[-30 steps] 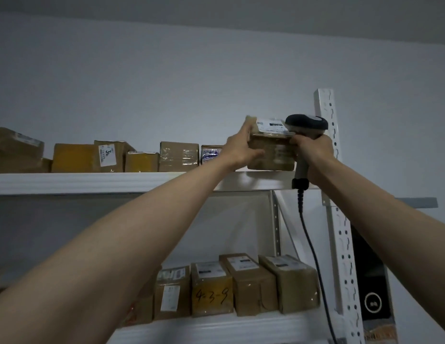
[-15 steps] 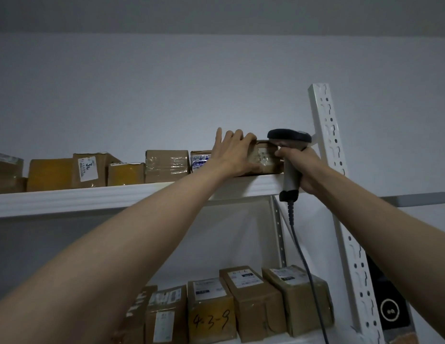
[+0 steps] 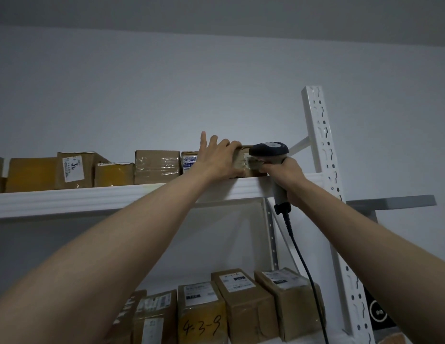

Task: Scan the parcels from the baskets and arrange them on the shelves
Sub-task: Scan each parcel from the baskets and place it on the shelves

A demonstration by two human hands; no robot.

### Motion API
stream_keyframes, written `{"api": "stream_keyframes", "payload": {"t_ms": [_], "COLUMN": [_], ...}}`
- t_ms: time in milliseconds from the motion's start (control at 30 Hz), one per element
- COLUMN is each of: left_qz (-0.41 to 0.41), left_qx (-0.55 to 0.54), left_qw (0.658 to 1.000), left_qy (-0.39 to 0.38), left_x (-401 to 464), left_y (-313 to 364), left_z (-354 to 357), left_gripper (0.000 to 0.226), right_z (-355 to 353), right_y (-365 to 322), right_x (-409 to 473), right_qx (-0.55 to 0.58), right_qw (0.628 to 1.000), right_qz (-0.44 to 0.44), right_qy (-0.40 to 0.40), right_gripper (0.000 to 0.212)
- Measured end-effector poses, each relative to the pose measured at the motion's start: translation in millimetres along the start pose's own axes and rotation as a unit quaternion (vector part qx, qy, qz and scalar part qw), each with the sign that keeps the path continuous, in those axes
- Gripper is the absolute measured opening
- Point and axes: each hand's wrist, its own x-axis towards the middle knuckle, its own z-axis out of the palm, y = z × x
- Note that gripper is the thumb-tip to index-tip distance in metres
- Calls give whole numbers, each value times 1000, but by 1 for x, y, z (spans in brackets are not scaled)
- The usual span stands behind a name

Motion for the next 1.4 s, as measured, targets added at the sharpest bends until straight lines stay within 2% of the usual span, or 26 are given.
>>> {"api": "stream_keyframes", "payload": {"t_ms": [133,233,433,533,667,833,900,1000,1100,1233,1400], "left_qz": [-7,-27,-25,-30,-22,-40,-52,-66,-98,-109,-94], "left_qx": [10,-33,-72,-112,-109,-116,-128,-157,-216,-260,-317], "left_qw": [1000,999,995,989,988,988,986,983,971,958,925], "left_qy": [-13,-3,64,90,109,97,91,72,32,-58,-187], "left_x": [-9,-20,-57,-86,-130,-190,-217,-262,-315,-385,-483], "left_y": [1,-1,-9,-11,-13,-3,4,21,45,88,158], "left_z": [0,-2,-9,-13,-21,-28,-28,-19,0,39,108], "left_gripper": [97,102,89,75,57,46,43,41,41,45,35], "right_z": [1,1,4,0,-4,-8,-11,-16,-25,-37,-59], "right_y": [2,1,1,3,6,17,25,41,65,116,199], "right_x": [-2,-11,-45,-64,-89,-138,-162,-200,-241,-306,-389], "right_qx": [-20,23,55,57,66,94,85,56,49,28,8], "right_qw": [1000,999,996,997,997,992,989,984,972,961,935], "right_qz": [-14,0,-20,-17,17,64,81,112,159,214,301], "right_qy": [10,30,72,55,23,-55,-90,-128,-164,-176,-184], "right_gripper": [32,36,36,35,33,8,7,17,13,9,12]}}
